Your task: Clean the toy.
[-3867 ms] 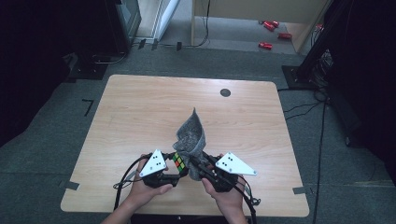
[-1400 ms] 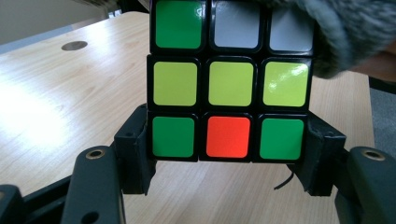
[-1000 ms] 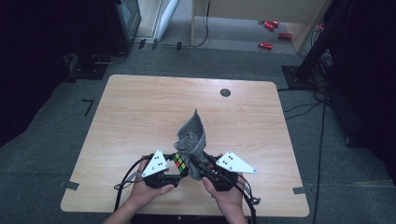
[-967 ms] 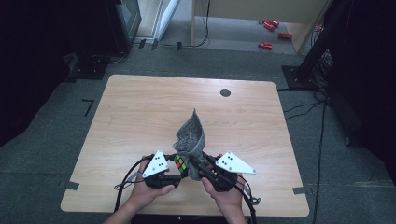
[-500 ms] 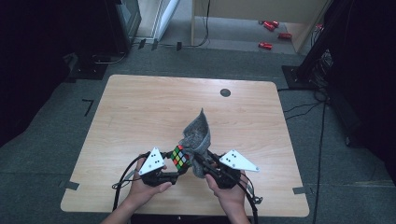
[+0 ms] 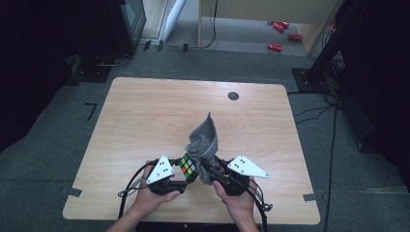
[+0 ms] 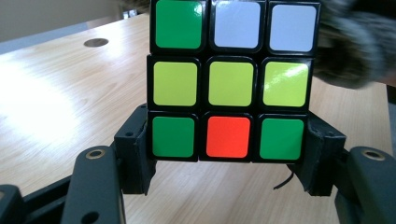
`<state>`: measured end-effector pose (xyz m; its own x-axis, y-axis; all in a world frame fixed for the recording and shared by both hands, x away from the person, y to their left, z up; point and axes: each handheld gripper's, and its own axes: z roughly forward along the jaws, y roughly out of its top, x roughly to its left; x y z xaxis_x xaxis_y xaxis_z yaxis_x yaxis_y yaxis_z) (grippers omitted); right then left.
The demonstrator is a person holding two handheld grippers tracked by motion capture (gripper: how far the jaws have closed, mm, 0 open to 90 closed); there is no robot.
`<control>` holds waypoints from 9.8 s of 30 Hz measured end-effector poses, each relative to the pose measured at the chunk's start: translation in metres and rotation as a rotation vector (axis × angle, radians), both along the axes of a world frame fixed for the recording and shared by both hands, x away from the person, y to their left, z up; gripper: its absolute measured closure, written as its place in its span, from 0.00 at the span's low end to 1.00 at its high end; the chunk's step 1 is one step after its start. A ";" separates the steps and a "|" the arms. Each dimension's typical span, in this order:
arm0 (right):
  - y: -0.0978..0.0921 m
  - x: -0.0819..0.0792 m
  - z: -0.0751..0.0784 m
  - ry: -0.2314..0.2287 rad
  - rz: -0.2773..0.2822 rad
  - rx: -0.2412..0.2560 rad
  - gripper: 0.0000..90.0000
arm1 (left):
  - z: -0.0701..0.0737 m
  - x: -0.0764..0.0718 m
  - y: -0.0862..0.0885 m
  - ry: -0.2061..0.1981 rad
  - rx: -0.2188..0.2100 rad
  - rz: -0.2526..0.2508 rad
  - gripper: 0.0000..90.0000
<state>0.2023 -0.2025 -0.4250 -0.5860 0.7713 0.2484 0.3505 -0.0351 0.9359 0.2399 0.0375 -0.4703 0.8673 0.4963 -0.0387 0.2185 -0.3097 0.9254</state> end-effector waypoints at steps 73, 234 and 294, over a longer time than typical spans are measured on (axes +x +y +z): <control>-0.009 0.011 -0.017 0.083 0.019 0.080 0.78 | 0.012 -0.002 0.018 -0.013 -0.203 -0.028 0.38; 0.013 0.012 -0.035 0.132 0.129 0.040 0.81 | 0.018 0.016 0.041 0.136 -0.354 -0.003 0.38; 0.012 0.010 -0.044 -0.389 0.241 -0.317 0.27 | 0.012 0.048 0.052 0.363 -0.272 -0.112 0.38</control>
